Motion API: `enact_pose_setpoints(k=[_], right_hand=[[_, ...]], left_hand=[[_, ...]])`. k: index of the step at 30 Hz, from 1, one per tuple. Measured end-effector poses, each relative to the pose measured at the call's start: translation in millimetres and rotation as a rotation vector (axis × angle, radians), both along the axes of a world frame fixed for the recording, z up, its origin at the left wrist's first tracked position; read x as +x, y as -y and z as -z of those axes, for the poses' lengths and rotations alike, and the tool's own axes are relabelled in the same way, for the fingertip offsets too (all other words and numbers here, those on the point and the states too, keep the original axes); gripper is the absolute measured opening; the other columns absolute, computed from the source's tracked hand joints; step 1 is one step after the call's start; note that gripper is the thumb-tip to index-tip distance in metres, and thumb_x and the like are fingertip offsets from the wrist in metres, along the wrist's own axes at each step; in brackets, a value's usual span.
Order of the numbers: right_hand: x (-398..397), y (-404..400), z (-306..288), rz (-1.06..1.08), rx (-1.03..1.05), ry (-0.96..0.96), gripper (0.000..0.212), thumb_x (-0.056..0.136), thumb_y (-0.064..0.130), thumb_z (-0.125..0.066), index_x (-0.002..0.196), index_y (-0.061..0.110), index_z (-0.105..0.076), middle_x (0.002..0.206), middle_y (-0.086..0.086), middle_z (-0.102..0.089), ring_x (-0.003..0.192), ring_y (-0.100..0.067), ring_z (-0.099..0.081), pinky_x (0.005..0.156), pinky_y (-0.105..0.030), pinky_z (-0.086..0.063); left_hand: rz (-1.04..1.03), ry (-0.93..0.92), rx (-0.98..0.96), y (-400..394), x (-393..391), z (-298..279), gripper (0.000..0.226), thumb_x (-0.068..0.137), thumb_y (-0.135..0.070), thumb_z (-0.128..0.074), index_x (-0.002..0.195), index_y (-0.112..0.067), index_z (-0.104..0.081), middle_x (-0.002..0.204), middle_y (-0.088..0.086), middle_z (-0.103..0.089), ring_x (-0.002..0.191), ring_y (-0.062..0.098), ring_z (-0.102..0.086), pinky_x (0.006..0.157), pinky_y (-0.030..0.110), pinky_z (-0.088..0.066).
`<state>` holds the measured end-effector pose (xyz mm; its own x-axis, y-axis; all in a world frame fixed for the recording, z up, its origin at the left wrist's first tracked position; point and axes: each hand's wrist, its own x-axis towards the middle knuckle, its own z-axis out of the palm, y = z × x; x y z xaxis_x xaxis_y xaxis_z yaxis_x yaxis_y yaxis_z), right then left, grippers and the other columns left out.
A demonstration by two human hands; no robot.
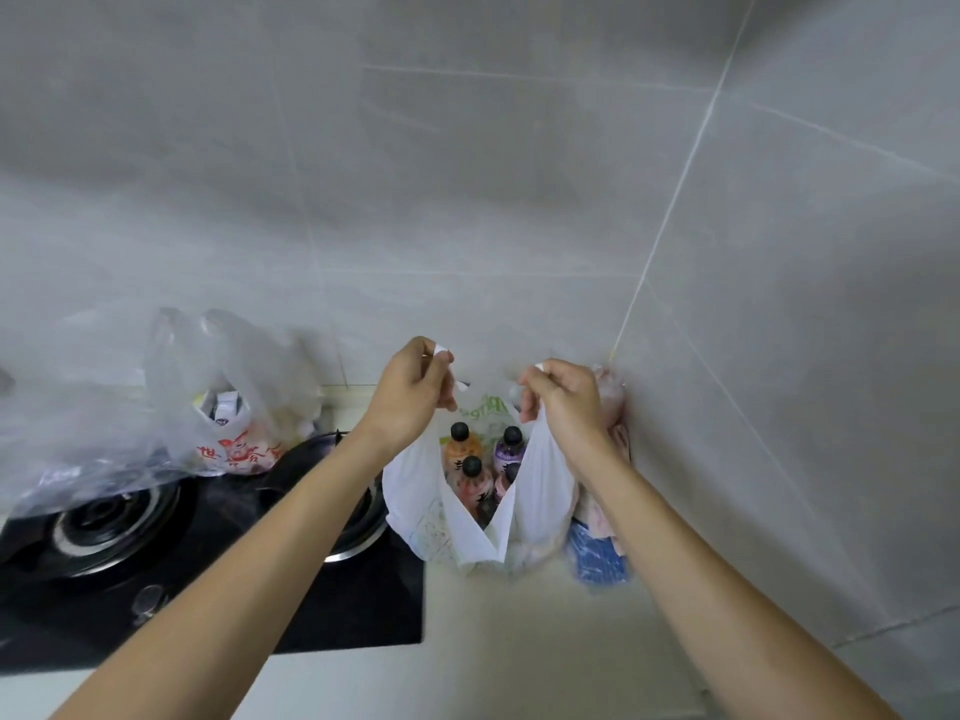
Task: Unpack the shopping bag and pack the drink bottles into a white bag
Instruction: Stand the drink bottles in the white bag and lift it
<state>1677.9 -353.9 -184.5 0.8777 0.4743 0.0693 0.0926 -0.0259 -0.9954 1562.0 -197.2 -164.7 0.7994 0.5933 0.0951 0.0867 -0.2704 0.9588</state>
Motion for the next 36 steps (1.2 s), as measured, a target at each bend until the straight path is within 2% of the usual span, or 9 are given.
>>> enact_pose_setpoints(k=[5, 11, 16, 20, 23, 26, 30, 33, 36], right_hand=[[1, 3, 15, -0.021, -0.113, 0.050, 0.027, 0.098, 0.004, -0.058, 0.073, -0.002, -0.065, 0.060, -0.007, -0.067, 0.055, -0.018, -0.065, 0.062, -0.031, -0.056], [-5, 18, 29, -0.003, -0.221, 0.033, 0.023, 0.099, 0.007, -0.060, 0.082, -0.004, -0.070, 0.070, -0.012, -0.075, 0.064, -0.028, -0.073, 0.074, -0.040, -0.062], [-16, 24, 36, 0.027, -0.225, -0.030, 0.018, 0.098, 0.006, -0.061, 0.087, -0.005, -0.071, 0.073, -0.015, -0.075, 0.070, -0.033, -0.075, 0.074, -0.038, -0.061], [-17, 22, 42, -0.017, -0.312, -0.046, 0.022, 0.093, 0.021, -0.065, 0.087, 0.001, -0.072, 0.077, -0.006, -0.078, 0.082, -0.037, -0.075, 0.085, -0.056, -0.060], [-20, 19, 45, -0.033, -0.324, -0.042, 0.031, 0.093, 0.027, -0.066, 0.090, -0.004, -0.068, 0.077, -0.004, -0.078, 0.085, -0.048, -0.071, 0.076, -0.069, -0.057], [-19, 12, 44, -0.012, -0.296, -0.027, 0.023, 0.098, 0.016, -0.065, 0.086, -0.002, -0.071, 0.074, -0.008, -0.077, 0.076, -0.036, -0.075, 0.079, -0.058, -0.059], [-2, -3, 31, 0.047, -0.279, 0.070, 0.023, 0.097, 0.003, -0.060, 0.078, -0.005, -0.071, 0.069, -0.007, -0.075, 0.061, -0.014, -0.070, 0.068, -0.032, -0.056], [21, -10, 17, 0.149, -0.221, 0.091, 0.027, 0.096, 0.003, -0.063, 0.071, -0.004, -0.069, 0.066, -0.006, -0.074, 0.063, -0.022, -0.071, 0.068, -0.031, -0.057], [41, -15, 14, 0.241, -0.167, 0.083, 0.027, 0.096, 0.003, -0.064, 0.075, -0.015, -0.064, 0.062, -0.007, -0.072, 0.060, -0.025, -0.071, 0.063, -0.030, -0.054]], left_hand=[[0.021, -0.012, -0.001, 1, 5, 8, 0.021, 0.109, -0.016, -0.046, 0.106, 0.004, -0.053, 0.068, 0.005, -0.065, 0.064, 0.020, -0.067, 0.073, 0.041, -0.063], [0.070, -0.056, 0.006, 0, 5, 23, 0.016, 0.107, -0.018, -0.049, 0.097, -0.007, -0.055, 0.064, 0.000, -0.068, 0.074, 0.034, -0.070, 0.085, 0.055, -0.059], [0.096, -0.093, 0.032, -3, 3, 34, 0.018, 0.106, -0.020, -0.050, 0.089, -0.014, -0.054, 0.062, -0.001, -0.067, 0.067, 0.019, -0.063, 0.084, 0.052, -0.055], [0.109, -0.111, 0.066, -4, 2, 39, 0.022, 0.105, -0.020, -0.052, 0.083, -0.020, -0.051, 0.062, -0.002, -0.066, 0.064, 0.017, -0.060, 0.073, 0.041, -0.051], [0.125, -0.114, 0.071, -7, 1, 43, 0.026, 0.105, -0.018, -0.051, 0.079, -0.020, -0.050, 0.063, 0.001, -0.062, 0.063, 0.018, -0.060, 0.072, 0.045, -0.053], [0.121, -0.116, 0.064, -12, 0, 42, 0.026, 0.106, -0.014, -0.050, 0.080, -0.017, -0.050, 0.063, 0.005, -0.059, 0.060, 0.019, -0.057, 0.071, 0.048, -0.055], [0.040, -0.065, 0.043, -25, 11, 31, 0.021, 0.105, -0.012, -0.049, 0.095, 0.006, -0.052, 0.064, 0.007, -0.063, 0.059, 0.020, -0.060, 0.070, 0.046, -0.056], [-0.039, 0.001, 0.025, -36, 20, 21, 0.024, 0.106, -0.013, -0.048, 0.102, 0.010, -0.052, 0.064, 0.004, -0.064, 0.062, 0.022, -0.061, 0.071, 0.043, -0.055], [-0.057, 0.016, 0.017, -43, 26, 17, 0.025, 0.108, -0.014, -0.046, 0.104, 0.010, -0.053, 0.066, 0.004, -0.064, 0.065, 0.021, -0.061, 0.071, 0.039, -0.055]])
